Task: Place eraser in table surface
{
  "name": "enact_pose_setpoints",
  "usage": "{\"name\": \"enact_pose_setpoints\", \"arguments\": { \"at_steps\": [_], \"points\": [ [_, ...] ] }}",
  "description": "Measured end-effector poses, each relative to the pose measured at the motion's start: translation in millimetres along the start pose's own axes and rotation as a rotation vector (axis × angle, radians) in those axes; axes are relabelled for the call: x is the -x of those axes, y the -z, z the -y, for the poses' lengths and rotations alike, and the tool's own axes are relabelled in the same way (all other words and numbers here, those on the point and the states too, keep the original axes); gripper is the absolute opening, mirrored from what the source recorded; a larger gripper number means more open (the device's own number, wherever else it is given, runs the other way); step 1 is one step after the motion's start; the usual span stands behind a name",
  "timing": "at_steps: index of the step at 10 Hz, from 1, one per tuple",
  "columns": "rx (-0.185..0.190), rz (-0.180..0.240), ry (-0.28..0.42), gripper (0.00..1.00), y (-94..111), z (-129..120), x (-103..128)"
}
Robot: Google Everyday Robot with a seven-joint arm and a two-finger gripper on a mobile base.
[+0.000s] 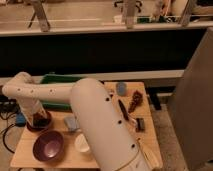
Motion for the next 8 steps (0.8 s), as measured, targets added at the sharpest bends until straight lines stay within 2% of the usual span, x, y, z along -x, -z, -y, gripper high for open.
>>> {"name": "enact_pose_setpoints", "arguments": {
  "at_steps": [4, 8],
  "points": [
    [0.012, 0.005, -0.003, 0.56, -2.9, -2.0, 0.0],
    [0.027, 0.027, -0.015, 0.56, -10.4, -6.3, 0.0]
  ]
}}
